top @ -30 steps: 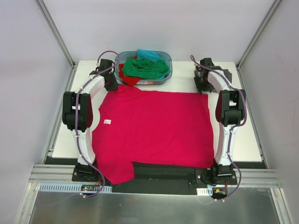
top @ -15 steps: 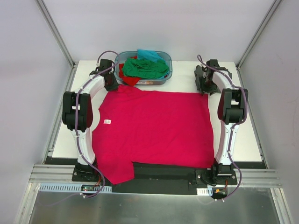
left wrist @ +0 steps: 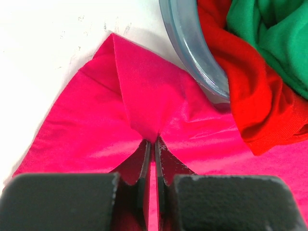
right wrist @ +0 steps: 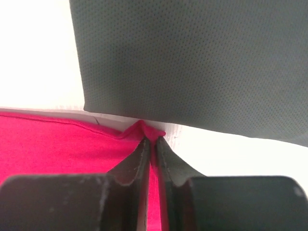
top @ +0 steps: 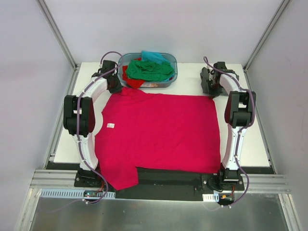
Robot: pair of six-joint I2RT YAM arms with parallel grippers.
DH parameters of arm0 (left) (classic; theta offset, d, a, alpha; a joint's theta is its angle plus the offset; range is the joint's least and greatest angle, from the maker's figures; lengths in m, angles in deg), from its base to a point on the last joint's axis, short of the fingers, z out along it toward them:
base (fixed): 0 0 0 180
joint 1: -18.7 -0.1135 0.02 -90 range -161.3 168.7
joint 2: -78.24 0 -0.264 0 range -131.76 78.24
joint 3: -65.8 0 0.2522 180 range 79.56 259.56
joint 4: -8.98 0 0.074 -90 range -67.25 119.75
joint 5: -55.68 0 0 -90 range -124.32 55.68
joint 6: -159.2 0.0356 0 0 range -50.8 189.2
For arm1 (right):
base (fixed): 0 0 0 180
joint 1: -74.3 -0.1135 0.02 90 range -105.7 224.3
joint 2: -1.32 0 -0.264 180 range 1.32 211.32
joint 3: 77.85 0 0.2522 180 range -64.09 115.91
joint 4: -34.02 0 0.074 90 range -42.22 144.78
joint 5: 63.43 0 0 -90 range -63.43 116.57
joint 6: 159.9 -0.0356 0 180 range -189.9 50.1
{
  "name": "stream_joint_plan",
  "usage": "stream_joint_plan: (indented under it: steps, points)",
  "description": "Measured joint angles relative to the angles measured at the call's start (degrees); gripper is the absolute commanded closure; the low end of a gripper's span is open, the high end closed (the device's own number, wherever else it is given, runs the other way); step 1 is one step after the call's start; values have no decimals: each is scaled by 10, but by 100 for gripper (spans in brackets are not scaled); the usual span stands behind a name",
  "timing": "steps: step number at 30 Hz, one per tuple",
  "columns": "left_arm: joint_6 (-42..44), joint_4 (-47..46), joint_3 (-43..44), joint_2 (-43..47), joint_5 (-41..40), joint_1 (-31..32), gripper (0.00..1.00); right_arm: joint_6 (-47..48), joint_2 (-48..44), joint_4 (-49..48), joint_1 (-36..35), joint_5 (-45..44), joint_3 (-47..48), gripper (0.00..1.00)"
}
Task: Fold and stack the t-shirts
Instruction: Grap the side of the flattened tshirt furthest away from the robot with both arms
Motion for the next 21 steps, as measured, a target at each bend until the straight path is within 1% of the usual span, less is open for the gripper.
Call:
stream_joint_plan:
  steps: [3, 10, 15, 21]
  points:
    - [0, 0, 0, 3, 1, 0, 100, 7, 0, -1, 0, 11, 0, 99]
    - [-3, 0, 0, 4, 2, -5, 100, 37, -5, -12, -2, 45, -6, 99]
    - [-7, 1, 3, 10, 8, -17, 100, 58, -30, -26, -15, 41, -36, 99]
    - [-11, -1, 37, 14, 19, -26, 100, 64, -66, -43, -23, 36, -40, 99]
